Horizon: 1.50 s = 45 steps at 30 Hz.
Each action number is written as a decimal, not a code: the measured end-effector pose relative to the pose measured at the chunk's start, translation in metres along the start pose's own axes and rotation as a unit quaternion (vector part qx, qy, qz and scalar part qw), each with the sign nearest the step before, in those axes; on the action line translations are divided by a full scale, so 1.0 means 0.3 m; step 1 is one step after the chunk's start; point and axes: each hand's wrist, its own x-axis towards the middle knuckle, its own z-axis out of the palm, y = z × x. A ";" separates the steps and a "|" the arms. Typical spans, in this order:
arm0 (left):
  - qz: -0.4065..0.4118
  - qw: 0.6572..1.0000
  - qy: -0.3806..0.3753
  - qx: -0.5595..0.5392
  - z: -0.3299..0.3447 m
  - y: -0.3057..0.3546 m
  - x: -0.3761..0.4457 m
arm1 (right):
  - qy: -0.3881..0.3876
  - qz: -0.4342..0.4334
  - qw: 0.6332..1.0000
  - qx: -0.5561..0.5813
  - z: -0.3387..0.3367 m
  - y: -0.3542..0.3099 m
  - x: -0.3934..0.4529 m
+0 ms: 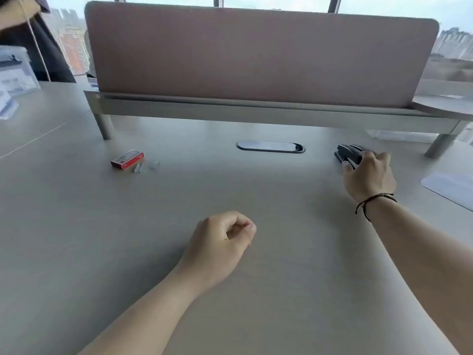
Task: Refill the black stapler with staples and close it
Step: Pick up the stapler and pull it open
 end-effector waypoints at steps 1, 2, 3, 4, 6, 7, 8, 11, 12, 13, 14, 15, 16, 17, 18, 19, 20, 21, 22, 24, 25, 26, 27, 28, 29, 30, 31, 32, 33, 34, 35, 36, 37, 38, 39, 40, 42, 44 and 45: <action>0.003 1.000 0.001 -0.002 0.000 -0.002 0.000 | -0.003 0.009 1.000 0.009 0.003 -0.003 0.004; 0.000 1.000 0.008 -0.006 -0.002 0.000 0.001 | 0.000 0.017 1.000 0.010 0.004 -0.006 0.008; 0.002 1.000 0.009 -0.004 -0.002 -0.005 0.000 | 0.003 0.020 1.000 0.013 0.009 -0.005 0.017; 0.003 1.000 0.007 -0.008 0.002 -0.008 -0.003 | 0.005 0.024 1.000 0.013 0.011 -0.004 0.022; 0.003 1.000 0.008 -0.015 0.004 -0.009 -0.002 | 0.010 0.024 1.000 0.006 0.010 -0.003 0.038; 0.003 1.000 0.009 -0.015 0.004 -0.009 -0.001 | 0.014 0.021 1.000 0.000 0.007 -0.002 0.047; 0.003 1.000 0.008 -0.012 0.001 -0.010 -0.002 | 0.015 0.019 1.000 -0.007 0.003 -0.002 0.057; 0.001 1.000 0.010 -0.016 0.004 -0.011 -0.003 | 0.008 0.023 1.000 -0.013 -0.001 -0.007 0.073; 0.001 1.000 0.011 -0.019 0.003 -0.011 -0.003 | 0.006 0.024 1.000 -0.012 0.001 -0.009 0.076; 0.001 1.000 0.011 -0.021 0.003 -0.011 -0.003 | 0.005 0.025 1.000 -0.011 -0.001 -0.010 0.079; 0.001 1.000 0.012 -0.022 0.003 -0.010 -0.003 | 0.003 0.027 1.000 -0.007 -0.004 -0.009 0.080; 0.002 1.000 0.013 -0.022 0.003 -0.010 -0.003 | 0.001 0.030 1.000 0.001 -0.008 -0.008 0.079; 0.003 1.000 0.013 -0.021 0.002 -0.012 -0.003 | -0.002 0.034 0.999 0.014 -0.014 -0.006 0.076; 0.005 1.000 0.013 -0.020 0.002 -0.011 -0.003 | -0.005 0.035 0.999 0.030 -0.020 -0.005 0.069; 0.006 1.000 0.012 -0.020 0.002 -0.009 -0.003 | -0.007 0.031 0.998 0.046 -0.026 -0.005 0.058; 0.005 1.000 0.013 -0.019 0.003 -0.009 -0.003 | -0.007 0.025 0.998 0.063 -0.031 -0.007 0.043; 0.005 1.000 0.012 -0.019 0.003 -0.008 -0.003 | -0.003 0.020 0.996 0.082 -0.038 -0.009 0.023; 0.004 1.000 0.012 -0.018 0.003 -0.008 -0.002 | 0.002 0.016 0.995 0.101 -0.046 -0.012 0.001; 0.003 1.000 0.012 -0.015 0.004 -0.006 -0.002 | 0.007 0.013 0.993 0.119 -0.055 -0.016 -0.025; 0.005 1.000 0.014 -0.012 0.003 -0.003 -0.004 | 0.008 0.003 0.988 0.152 -0.076 -0.024 -0.088; 0.007 1.000 0.016 -0.011 0.002 -0.003 -0.005 | 0.003 -0.004 0.986 0.167 -0.088 -0.030 -0.126; 0.008 1.000 0.017 -0.009 0.000 0.000 -0.007 | -0.005 -0.010 0.983 0.185 -0.105 -0.038 -0.167; 0.010 1.000 0.019 -0.006 -0.002 0.001 -0.008 | -0.015 -0.015 0.979 0.204 -0.123 -0.048 -0.211; 0.010 1.000 0.020 -0.006 -0.004 0.002 -0.009 | -0.030 -0.019 0.974 0.225 -0.144 -0.059 -0.259; 0.011 1.000 0.020 -0.009 -0.007 0.002 -0.010 | -0.045 -0.021 0.968 0.244 -0.167 -0.071 -0.307; 0.013 1.000 0.021 -0.013 -0.010 0.004 -0.011 | -0.062 -0.026 0.963 0.261 -0.194 -0.082 -0.357; 0.015 0.999 0.023 -0.018 -0.012 0.007 -0.014 | -0.079 -0.032 0.958 0.275 -0.220 -0.091 -0.405; 0.017 0.999 0.028 -0.022 -0.014 0.010 -0.017 | -0.096 -0.041 0.952 0.288 -0.249 -0.097 -0.454; 0.020 0.999 0.039 -0.026 -0.017 0.012 -0.022 | -0.114 -0.050 0.946 0.298 -0.278 -0.101 -0.501; 0.027 0.997 0.058 -0.031 -0.022 0.016 -0.030 | -0.132 -0.056 0.940 0.310 -0.307 -0.102 -0.546; 0.041 0.995 0.081 -0.036 -0.027 0.022 -0.043 | -0.153 -0.062 0.932 0.322 -0.336 -0.102 -0.587; 0.067 0.992 0.103 -0.030 -0.036 0.029 -0.060 | -0.176 -0.069 0.924 0.333 -0.364 -0.100 -0.626; 0.103 0.988 0.115 -0.009 -0.046 0.040 -0.081 | -0.199 -0.075 0.916 0.340 -0.391 -0.096 -0.662; 0.140 0.984 0.112 0.017 -0.057 0.056 -0.107 | -0.223 -0.080 0.908 0.346 -0.415 -0.090 -0.695; 0.173 0.980 0.096 0.035 -0.068 0.073 -0.133 | -0.247 -0.085 0.899 0.350 -0.437 -0.081 -0.726; 0.192 0.978 0.065 0.039 -0.078 0.093 -0.160 | -0.270 -0.091 0.892 0.352 -0.452 -0.069 -0.756; 0.199 0.978 -0.027 0.057 -0.090 0.133 -0.209 | -0.297 -0.104 0.881 0.354 -0.474 -0.045 -0.808; 0.197 0.969 -0.102 0.114 -0.086 0.151 -0.250 | -0.311 -0.112 0.872 0.360 -0.484 -0.021 -0.843; 0.199 0.963 -0.119 0.138 -0.082 0.152 -0.272 | -0.315 -0.115 0.869 0.363 -0.488 -0.012 -0.856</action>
